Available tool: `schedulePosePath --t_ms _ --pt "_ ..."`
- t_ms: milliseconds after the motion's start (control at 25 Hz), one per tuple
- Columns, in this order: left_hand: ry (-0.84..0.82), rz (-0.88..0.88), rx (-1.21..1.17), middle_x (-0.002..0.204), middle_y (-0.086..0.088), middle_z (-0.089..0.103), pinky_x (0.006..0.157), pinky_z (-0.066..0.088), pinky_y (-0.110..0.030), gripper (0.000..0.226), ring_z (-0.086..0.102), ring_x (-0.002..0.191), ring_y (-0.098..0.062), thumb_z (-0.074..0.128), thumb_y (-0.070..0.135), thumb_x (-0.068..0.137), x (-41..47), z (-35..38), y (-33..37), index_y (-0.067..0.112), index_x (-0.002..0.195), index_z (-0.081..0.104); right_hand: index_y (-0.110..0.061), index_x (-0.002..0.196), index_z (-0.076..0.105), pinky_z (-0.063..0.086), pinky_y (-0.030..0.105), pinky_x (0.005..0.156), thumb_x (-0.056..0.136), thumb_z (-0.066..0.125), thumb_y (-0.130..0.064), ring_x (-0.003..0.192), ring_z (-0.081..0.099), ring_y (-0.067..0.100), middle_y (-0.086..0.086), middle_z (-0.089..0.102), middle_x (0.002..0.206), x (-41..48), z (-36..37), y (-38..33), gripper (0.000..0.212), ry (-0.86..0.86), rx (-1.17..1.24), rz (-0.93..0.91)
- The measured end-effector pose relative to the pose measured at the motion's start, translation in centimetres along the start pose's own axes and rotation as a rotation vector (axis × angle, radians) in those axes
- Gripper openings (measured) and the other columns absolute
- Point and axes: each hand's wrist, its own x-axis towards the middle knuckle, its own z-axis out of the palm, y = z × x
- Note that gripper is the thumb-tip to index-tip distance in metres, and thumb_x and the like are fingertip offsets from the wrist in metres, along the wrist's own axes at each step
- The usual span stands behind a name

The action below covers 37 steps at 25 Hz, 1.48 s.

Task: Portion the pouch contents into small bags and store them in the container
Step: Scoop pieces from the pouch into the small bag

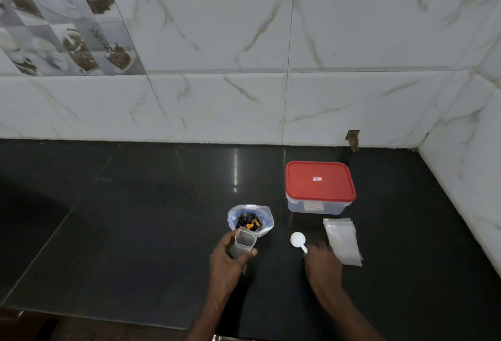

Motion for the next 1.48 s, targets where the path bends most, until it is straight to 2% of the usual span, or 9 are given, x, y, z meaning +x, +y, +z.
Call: schedulePosePath --t_ms 160,280,440,600,840,960,1080,1280,1480 --pt "0.026 -0.030 -0.077 0.106 0.005 0.077 0.092 0.058 -0.042 0.044 0.072 0.101 -0.015 0.086 0.006 0.072 0.8 -0.7 -1.4 0.025 0.110 0.071 -0.023 0.087 0.056 0.047 0.033 0.062 0.096 0.055 -0.028 0.074 0.060 0.017 -0.003 0.061 0.080 0.6 -2.2 -0.9 0.011 0.127 0.323 0.014" --pt "0.052 -0.011 -0.137 0.114 0.002 0.073 0.094 0.057 -0.048 0.050 0.072 0.104 -0.017 0.088 0.016 0.065 1.0 -0.7 -2.2 0.026 0.111 0.069 -0.021 0.097 0.066 0.046 0.029 0.065 0.096 0.057 -0.019 0.073 0.056 0.011 -0.002 0.064 0.085 0.9 -4.4 -4.1 0.009 0.267 0.496 -0.177" --pt "0.053 0.051 -0.097 0.132 0.016 0.056 0.094 0.053 -0.026 0.050 0.061 0.117 -0.003 0.086 0.037 0.055 1.6 -0.6 -2.2 0.051 0.101 0.070 -0.011 0.085 0.070 0.040 0.022 0.050 0.079 0.074 -0.008 0.058 0.058 0.015 0.004 0.060 0.081 1.6 -3.6 -8.6 0.007 0.188 0.200 -0.363" --pt "-0.146 0.065 -0.024 0.140 0.033 0.035 0.090 0.042 -0.002 0.041 0.041 0.125 0.022 0.088 0.014 0.067 2.7 -1.3 -1.6 0.043 0.094 0.076 -0.010 0.081 0.070 0.046 0.026 0.036 0.050 0.089 -0.004 0.048 0.060 0.018 0.006 0.062 0.073 2.9 -1.8 -9.9 0.037 0.162 -0.018 -0.419" --pt "-0.192 0.085 -0.070 0.142 0.028 0.039 0.094 0.045 -0.008 0.050 0.048 0.125 0.016 0.084 0.022 0.060 3.1 -1.6 -1.4 0.057 0.095 0.075 -0.012 0.074 0.071 0.043 0.025 0.033 0.034 0.093 -0.009 0.048 0.061 0.015 0.004 0.062 0.068 4.0 -0.7 -11.4 0.046 0.095 -0.128 -0.485" --pt "-0.213 0.098 -0.099 0.143 0.026 0.039 0.091 0.044 -0.005 0.051 0.048 0.121 0.021 0.083 0.013 0.062 3.1 -1.6 -1.6 0.053 0.093 0.077 -0.013 0.079 0.071 0.045 0.025 0.038 0.050 0.091 -0.015 0.051 0.063 0.015 0.003 0.065 0.076 4.3 -0.4 -11.4 0.035 0.056 -0.103 -0.457" --pt "-0.211 0.106 -0.098 0.145 0.028 0.039 0.094 0.046 -0.008 0.045 0.048 0.127 0.015 0.084 0.013 0.061 3.2 -1.5 -2.3 0.042 0.095 0.079 -0.007 0.104 0.066 0.051 0.033 0.063 0.090 0.056 -0.015 0.079 0.068 0.024 0.010 0.065 0.103 5.3 -1.1 -11.7 0.018 -0.014 -0.040 -0.377" --pt "-0.193 0.131 -0.102 0.144 0.031 0.042 0.098 0.047 -0.014 0.045 0.048 0.131 0.007 0.085 0.021 0.058 3.4 -1.0 -3.3 0.033 0.101 0.080 -0.007 0.117 0.061 0.051 0.038 0.069 0.090 0.057 -0.017 0.096 0.065 0.031 0.011 0.061 0.115 4.8 -0.8 -11.1 0.029 -0.016 -0.037 -0.557" --pt "-0.176 0.179 -0.080 0.150 0.017 0.040 0.096 0.044 -0.008 0.049 0.046 0.130 0.012 0.086 0.012 0.062 3.2 -0.6 -3.0 0.039 0.103 0.079 -0.008 0.103 0.068 0.043 0.026 0.070 0.096 0.047 -0.014 0.090 0.065 0.022 0.010 0.068 0.108 6.0 -1.4 -11.5 0.023 -0.006 0.101 -0.321"
